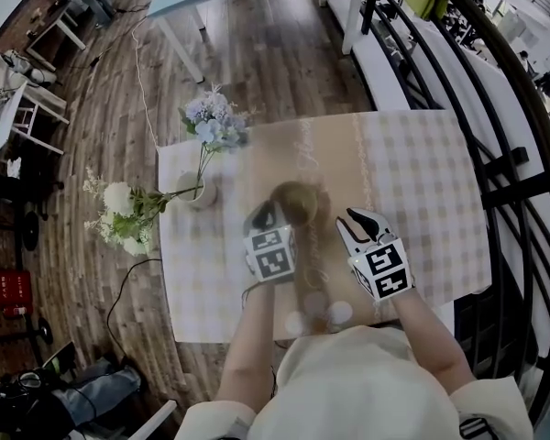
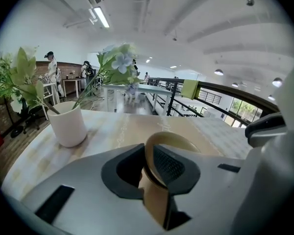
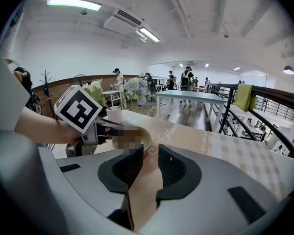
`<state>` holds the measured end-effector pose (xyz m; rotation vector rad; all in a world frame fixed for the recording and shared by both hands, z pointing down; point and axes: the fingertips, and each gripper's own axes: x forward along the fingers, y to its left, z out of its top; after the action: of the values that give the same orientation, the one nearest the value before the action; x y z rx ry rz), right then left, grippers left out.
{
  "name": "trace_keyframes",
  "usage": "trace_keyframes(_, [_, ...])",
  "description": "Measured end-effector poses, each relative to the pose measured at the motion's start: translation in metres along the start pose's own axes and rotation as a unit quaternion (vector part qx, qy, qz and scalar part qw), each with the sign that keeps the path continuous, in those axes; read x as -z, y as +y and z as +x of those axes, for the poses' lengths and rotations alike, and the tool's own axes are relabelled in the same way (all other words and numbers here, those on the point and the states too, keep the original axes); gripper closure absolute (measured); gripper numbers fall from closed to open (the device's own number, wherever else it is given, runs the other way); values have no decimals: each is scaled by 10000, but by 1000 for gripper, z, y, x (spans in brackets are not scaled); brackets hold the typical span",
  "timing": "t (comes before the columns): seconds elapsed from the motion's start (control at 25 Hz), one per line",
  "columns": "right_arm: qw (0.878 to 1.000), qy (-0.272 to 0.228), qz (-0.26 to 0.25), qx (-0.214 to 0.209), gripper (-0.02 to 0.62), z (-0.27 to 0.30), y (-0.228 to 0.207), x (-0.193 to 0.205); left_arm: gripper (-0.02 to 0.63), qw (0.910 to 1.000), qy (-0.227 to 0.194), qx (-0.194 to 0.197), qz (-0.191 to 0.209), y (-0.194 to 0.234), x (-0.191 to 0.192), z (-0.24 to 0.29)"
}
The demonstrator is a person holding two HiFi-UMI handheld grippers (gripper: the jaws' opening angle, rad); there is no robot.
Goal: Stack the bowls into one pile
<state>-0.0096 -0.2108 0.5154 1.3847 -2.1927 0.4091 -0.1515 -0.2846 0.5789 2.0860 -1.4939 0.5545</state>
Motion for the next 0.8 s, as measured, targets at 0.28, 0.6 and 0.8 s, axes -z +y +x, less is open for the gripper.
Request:
trace_keyframes(0.28, [9997, 2, -150, -216, 511, -8, -2, 4, 509, 9996, -98, -238, -146, -3, -3, -12])
trace_keyframes(0.6, [9986, -179, -291, -414, 511, -27, -7, 1, 513, 9973, -442, -348, -470, -19, -10, -45])
trace_keyframes(0.8, [9972, -333, -301, -592, 511, -44, -6, 2, 563, 9945, -729, -430, -616, -37, -12, -71])
